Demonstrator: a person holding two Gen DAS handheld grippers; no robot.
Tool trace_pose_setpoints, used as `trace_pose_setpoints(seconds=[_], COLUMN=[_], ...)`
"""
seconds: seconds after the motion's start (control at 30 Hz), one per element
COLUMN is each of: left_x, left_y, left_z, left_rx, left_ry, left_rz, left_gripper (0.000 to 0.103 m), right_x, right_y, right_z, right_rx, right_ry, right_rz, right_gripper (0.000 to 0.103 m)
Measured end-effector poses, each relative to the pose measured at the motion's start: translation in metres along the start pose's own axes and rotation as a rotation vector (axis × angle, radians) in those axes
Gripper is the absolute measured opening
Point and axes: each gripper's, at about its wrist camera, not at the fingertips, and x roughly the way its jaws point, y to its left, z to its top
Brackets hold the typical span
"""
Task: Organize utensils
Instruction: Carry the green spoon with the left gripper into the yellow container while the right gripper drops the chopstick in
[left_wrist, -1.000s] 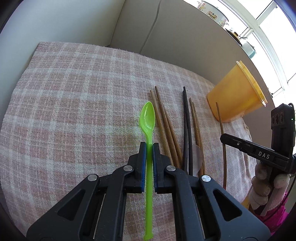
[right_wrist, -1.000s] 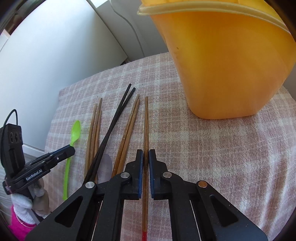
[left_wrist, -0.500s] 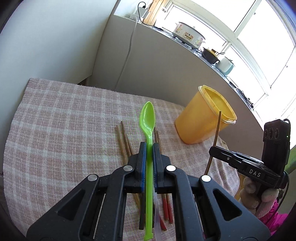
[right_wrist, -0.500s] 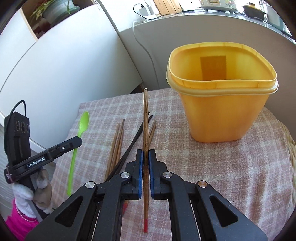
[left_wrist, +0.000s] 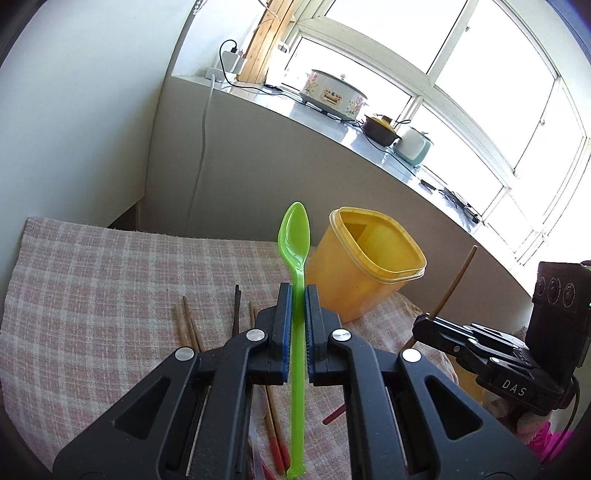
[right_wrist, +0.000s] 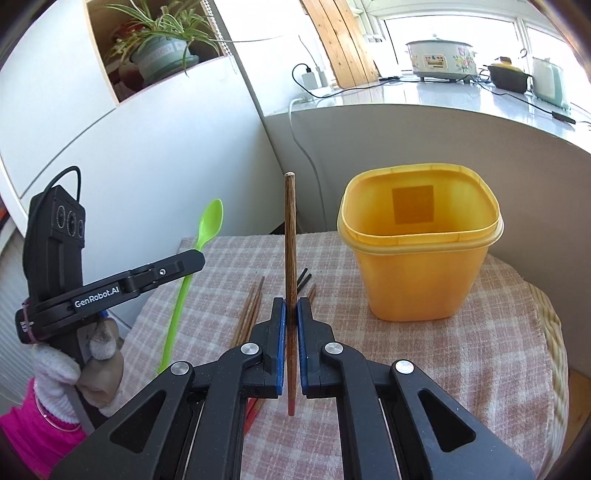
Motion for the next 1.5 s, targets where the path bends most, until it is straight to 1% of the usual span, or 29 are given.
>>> trace_pose_setpoints(seconds=[0.07,0.27,0.4,0.57,0.67,0.93,1.07,1.27,1.33,1.43,1.5], left_x=[0.014,0.033,0.045,0.062,0.072,0.090,0.100,0.116,0.122,0.133,0.142], left_y=[-0.017,-0.039,-0.056,-0.075,-0.082,-0.097,-0.101,-0.103,-0.104,-0.102,-0.099], left_z=[0.006,0.025,0.037,0.053,0.063,0.085,0.095,0.103,0.105,0.107,0.107], left_rx=[0.003,0.008,0.027,0.054,0.065,0.078,0.084,0.098,0.105,0.097,0.082], left_ry=[-0.009,-0.038,-0.061,-0.085,-0.099,-0.125,-0.146,-0.191,-0.198,-0.194,-0.170], left_rz=[-0.007,-0.046,-0.065,-0.075,-0.079,-0.124,-0.121,-0.084,-0.080,-0.082,-0.095], left_gripper=[0.004,0.004,0.004,0.004,0.004,0.004,0.004,0.004,0.004,0.004,0.004], right_x=[-0.002,-0.024,-0.037,-0.047,-0.053,-0.066,-0.070,-0.065,-0.060,-0.053,-0.048], right_y=[0.006,0.005,-0.003,-0.015,-0.022,-0.037,-0.043,-0.054,-0.061,-0.071,-0.076], right_z=[0.002,0.017,0.030,0.050,0.061,0.094,0.104,0.117,0.119,0.116,0.113], right_rx=[-0.010,-0.024,-0.026,-0.010,-0.001,0.027,0.038,0.041,0.051,0.070,0.081], right_ry=[-0.027,-0.102,-0.143,-0.171,-0.190,-0.270,-0.289,-0.309,-0.303,-0.285,-0.272], right_rz=[-0.004,-0.001,-0.003,-0.001,-0.004,-0.040,-0.052,-0.115,-0.130,-0.143,-0.151], right_gripper=[0.005,0.005,0.005,0.004,0.004,0.004,0.005,0.004,0.005,0.005,0.005])
